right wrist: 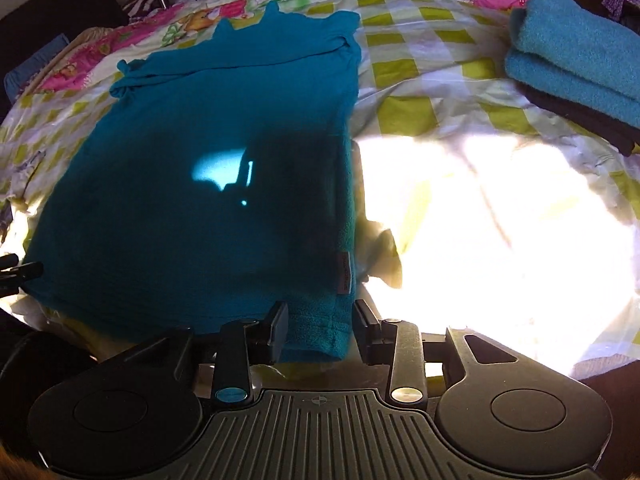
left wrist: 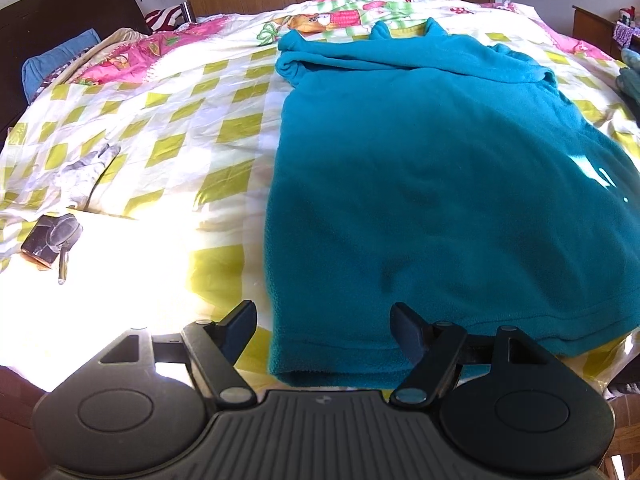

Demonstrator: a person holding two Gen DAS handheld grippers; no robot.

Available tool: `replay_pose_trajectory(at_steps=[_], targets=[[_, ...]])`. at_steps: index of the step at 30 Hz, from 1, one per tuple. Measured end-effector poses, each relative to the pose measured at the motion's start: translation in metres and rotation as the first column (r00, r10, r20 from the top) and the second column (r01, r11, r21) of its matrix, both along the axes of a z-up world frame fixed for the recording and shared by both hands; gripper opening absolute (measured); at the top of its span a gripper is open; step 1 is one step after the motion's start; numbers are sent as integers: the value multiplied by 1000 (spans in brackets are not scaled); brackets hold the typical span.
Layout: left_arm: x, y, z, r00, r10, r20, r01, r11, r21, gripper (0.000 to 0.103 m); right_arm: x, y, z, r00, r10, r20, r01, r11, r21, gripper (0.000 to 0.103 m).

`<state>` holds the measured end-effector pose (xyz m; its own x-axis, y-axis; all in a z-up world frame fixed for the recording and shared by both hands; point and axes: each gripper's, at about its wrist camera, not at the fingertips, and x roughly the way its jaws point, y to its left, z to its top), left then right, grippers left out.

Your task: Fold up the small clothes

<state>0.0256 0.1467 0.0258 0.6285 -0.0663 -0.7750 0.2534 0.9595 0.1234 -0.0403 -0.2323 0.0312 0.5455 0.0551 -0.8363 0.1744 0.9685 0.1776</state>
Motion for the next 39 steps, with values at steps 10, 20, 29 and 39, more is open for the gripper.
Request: replay_pose_trajectory(at_steps=[10,20,29,39], targets=[[23,11,-33,988,75,-134,-83,995,-52,86,26,-22,-42,996,-40,-76,52,985,166,32],[24,21,12,983,69,-168,-110,962,-250,33,19,-30,14,993,-90,76,41,869,492,9],[131,10,91,997,73,24,-41,767,-640,32,129,-50,84,896,-220,385,-88,763,641,9],[354,-18,89,972,212,104,-119,820,-559,25,349,-100,74,832,-417,366,137,794,593,9]])
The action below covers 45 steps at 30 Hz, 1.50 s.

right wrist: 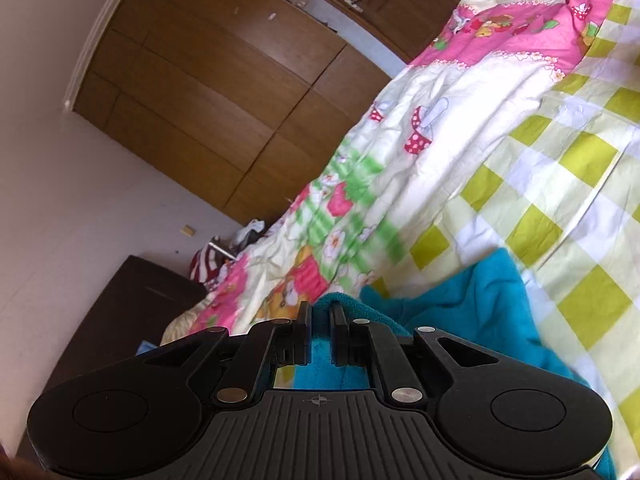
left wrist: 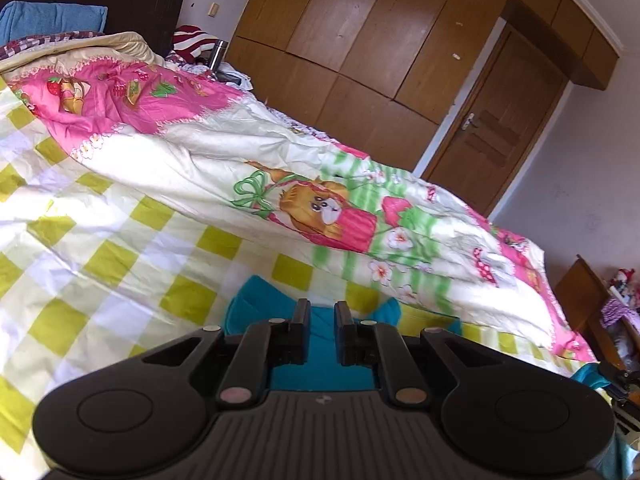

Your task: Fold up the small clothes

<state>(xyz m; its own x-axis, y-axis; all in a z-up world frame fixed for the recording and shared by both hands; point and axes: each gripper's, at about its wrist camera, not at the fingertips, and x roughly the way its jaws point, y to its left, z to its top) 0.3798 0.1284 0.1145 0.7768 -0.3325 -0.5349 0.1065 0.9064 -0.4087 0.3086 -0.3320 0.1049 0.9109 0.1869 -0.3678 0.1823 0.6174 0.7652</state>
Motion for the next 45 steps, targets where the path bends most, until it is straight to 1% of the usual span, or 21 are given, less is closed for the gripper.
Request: replay_pose_trajectory(at_steps=[2,3,5,6,8,9,12,14,17,21,23,25,28,30,32,33,35,37,41,43,45], targets=[[14,1,-12,998,-34,-62,32,999,-22,26,19,0,-15,996,7,-87,-10,999,-36,9],[8,0,-17,996,-51,-79,50,999,-11,27,23,3,-24,992,24,-127,-32,998,-57,9],[-12,-4,-26,989,-76,-125,88,992,94,31,28,9,-40,974,45,-221,-68,993,-95,9],[-21,-5,-31,984,-85,-156,104,987,122,32,26,11,-48,965,56,-255,-82,993,-90,9],[-43,-8,-43,961,-126,-245,160,979,125,34,24,11,-57,949,68,-309,-95,993,-72,9],[-54,-11,-49,946,-138,-292,182,975,129,34,22,10,-58,944,72,-323,-97,993,-63,9],[-66,-22,-64,916,-176,-361,248,955,162,35,21,7,-55,939,77,-336,-102,993,-57,9],[-58,-30,-74,896,-201,-397,283,946,159,36,22,8,-47,936,95,-338,-130,988,-84,9],[-38,-42,-83,890,-202,-408,300,935,192,40,28,10,-35,929,121,-349,-185,970,-155,13],[-21,-48,-97,858,-180,-481,293,941,170,42,26,4,-17,925,173,-339,-258,939,-226,18],[-24,-50,-93,860,-176,-480,292,940,178,42,16,3,-5,924,168,-342,-293,887,-357,27],[-29,-53,-87,863,-181,-471,307,929,206,42,6,3,2,917,177,-358,-347,797,-494,28],[-30,-60,-90,862,-174,-476,314,920,233,40,4,16,-2,872,233,-430,-476,608,-635,28],[-29,-65,-89,866,-168,-471,309,920,240,39,11,30,-10,832,298,-467,-554,456,-696,28],[-28,-63,-89,872,-157,-464,292,927,236,39,23,41,-19,818,324,-476,-567,317,-760,32],[-28,-62,-89,872,-153,-465,287,929,233,41,30,45,-24,814,328,-479,-566,264,-781,33],[-29,-61,-92,874,-146,-464,280,931,234,42,44,48,-31,800,354,-485,-574,213,-791,33],[-30,-62,-92,874,-154,-461,292,925,244,43,57,49,-36,777,395,-490,-591,193,-783,34],[-35,-61,-89,869,-176,-463,324,909,263,53,72,58,-40,733,470,-492,-614,146,-776,37],[-38,-60,-86,864,-191,-466,342,902,264,54,76,62,-40,735,478,-480,-609,154,-778,31],[-41,-59,-84,859,-202,-470,356,896,266,56,80,65,-40,732,480,-484,-622,179,-763,23]])
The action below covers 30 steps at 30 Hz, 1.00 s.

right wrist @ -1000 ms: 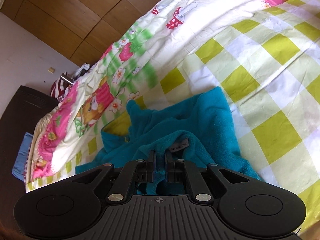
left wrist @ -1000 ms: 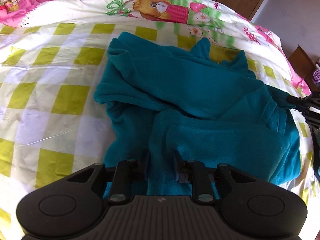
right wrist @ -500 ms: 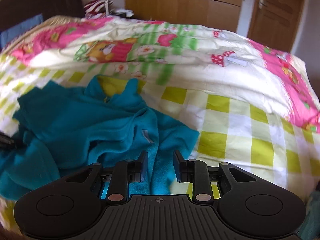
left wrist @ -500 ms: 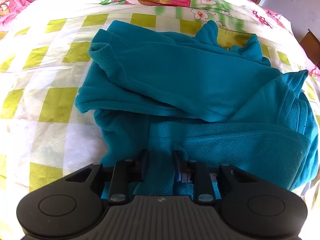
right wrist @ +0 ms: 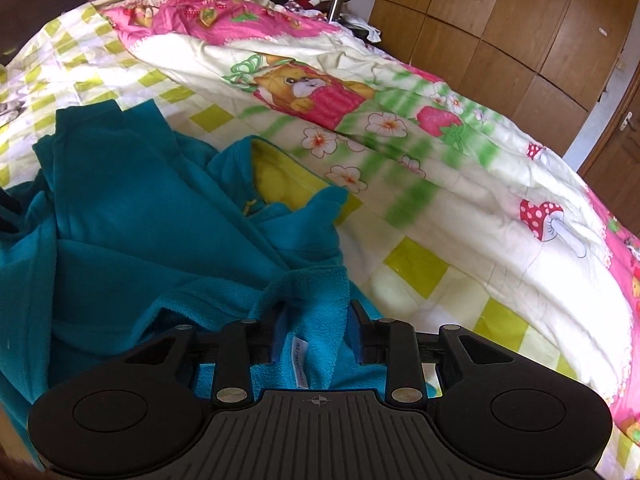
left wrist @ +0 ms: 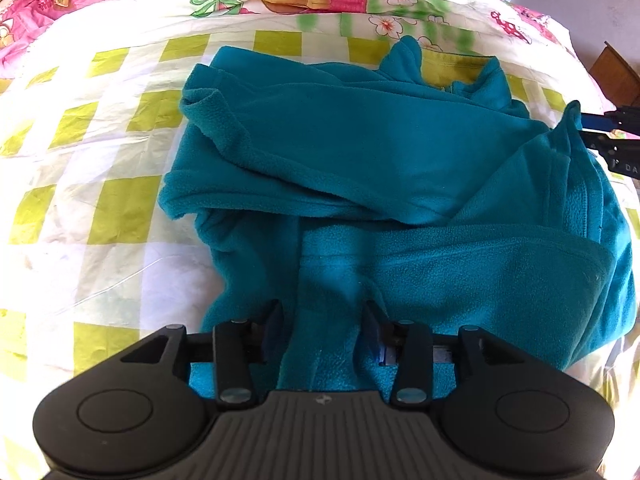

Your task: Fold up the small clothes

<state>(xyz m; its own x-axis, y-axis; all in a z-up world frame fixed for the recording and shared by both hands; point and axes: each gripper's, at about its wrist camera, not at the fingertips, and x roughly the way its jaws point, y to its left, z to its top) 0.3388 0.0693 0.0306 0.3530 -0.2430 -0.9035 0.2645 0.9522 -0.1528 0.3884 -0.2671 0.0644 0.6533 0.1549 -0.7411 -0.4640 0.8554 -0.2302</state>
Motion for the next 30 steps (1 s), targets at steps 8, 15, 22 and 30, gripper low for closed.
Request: replay_pose_trajectory(at_steps=[8,15,22,30], targets=[[26,-6,-15,999,-2,-37,1,999,-32,57,-5,-11,9,993,-108,-37,112,987,117,9],[23,6,-8,993,94,-76,-102,990,-97,22,-17,-20,27,982,-182,-53,189,961,200,7],[0,20,49,989,141,46,-125,961,-246,21,-40,-41,75,949,-308,-62,309,880,362,6],[63,23,84,947,193,258,-134,964,-229,21,-2,-66,72,848,-505,-159,509,696,505,6]])
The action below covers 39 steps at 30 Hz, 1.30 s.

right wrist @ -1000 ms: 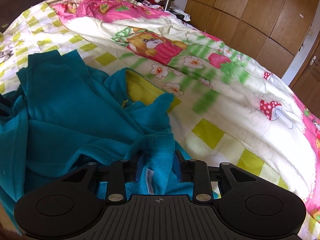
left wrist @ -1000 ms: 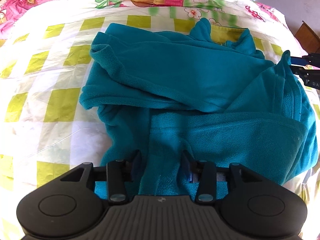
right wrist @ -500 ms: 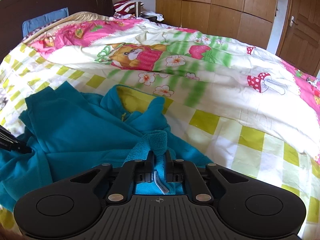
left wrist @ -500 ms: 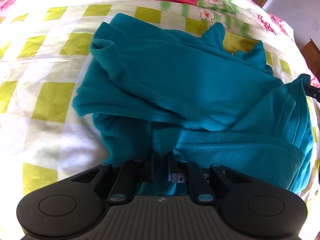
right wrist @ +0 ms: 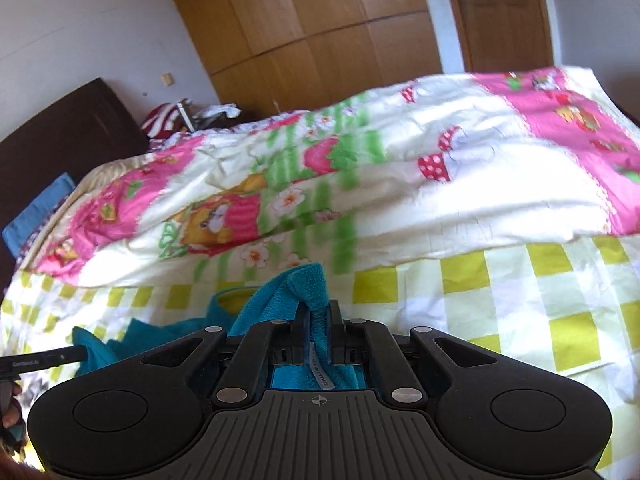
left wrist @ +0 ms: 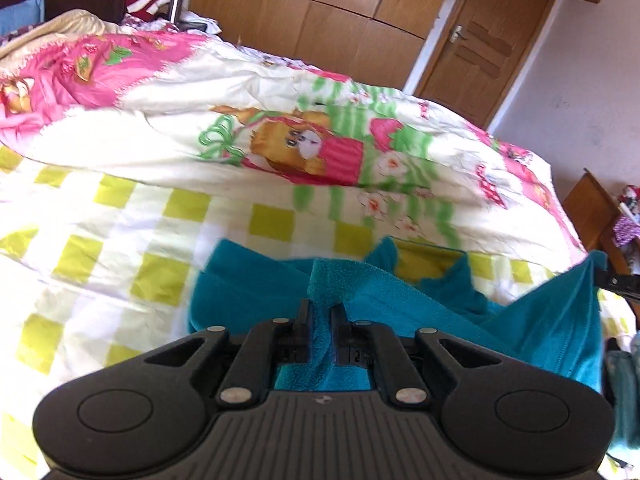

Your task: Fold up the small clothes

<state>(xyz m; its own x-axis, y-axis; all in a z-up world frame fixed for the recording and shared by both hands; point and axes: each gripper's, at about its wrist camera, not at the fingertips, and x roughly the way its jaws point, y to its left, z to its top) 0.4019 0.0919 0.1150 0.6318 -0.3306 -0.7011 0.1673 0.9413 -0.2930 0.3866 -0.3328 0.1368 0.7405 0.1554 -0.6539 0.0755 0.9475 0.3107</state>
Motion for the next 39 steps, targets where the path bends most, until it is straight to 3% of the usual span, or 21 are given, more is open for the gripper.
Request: replay_pose_trajectory(at_steps=[5,7,10,13,17,19,22,24,27,29,32,35,39], targets=[[50,18,-50,981,191,-42,-186,978,96,21,46,-9,-76,961,-181,-210,189,982,20,8],[52,21,-65,972,226,-58,-219,970,108,22,41,-7,-88,957,-190,-219,195,981,2,8],[48,21,-74,971,233,-56,-225,968,112,23,28,0,-87,968,-168,-187,159,985,-65,8],[51,20,-71,971,233,-51,-227,968,105,22,26,-3,-77,972,-165,-169,158,986,-51,7],[54,16,-47,976,215,31,-217,974,64,22,29,-8,-54,979,-172,-107,171,985,-11,7],[61,11,-46,978,203,48,-207,973,107,22,40,-2,-56,982,-164,-91,158,985,-71,7],[69,4,-64,984,177,-4,-172,962,211,24,53,8,-75,978,-135,-160,106,978,-178,15],[57,9,-65,985,174,-18,-167,966,195,25,40,8,-71,983,-126,-136,105,983,-154,15],[26,23,-51,979,201,27,-203,959,197,32,8,8,-56,990,-115,-86,100,981,-164,27],[3,27,-41,979,195,54,-203,948,246,41,-17,16,-48,993,-83,-82,64,977,-203,27],[-33,25,-32,991,123,61,-135,947,292,45,-45,30,-44,992,-34,-124,7,978,-207,29],[-61,34,-35,992,125,-14,-118,964,237,46,-66,56,-45,985,69,-156,-87,990,-115,29],[-85,40,-48,988,128,-88,-110,977,181,45,-59,106,-40,971,224,-85,-236,954,-183,27]])
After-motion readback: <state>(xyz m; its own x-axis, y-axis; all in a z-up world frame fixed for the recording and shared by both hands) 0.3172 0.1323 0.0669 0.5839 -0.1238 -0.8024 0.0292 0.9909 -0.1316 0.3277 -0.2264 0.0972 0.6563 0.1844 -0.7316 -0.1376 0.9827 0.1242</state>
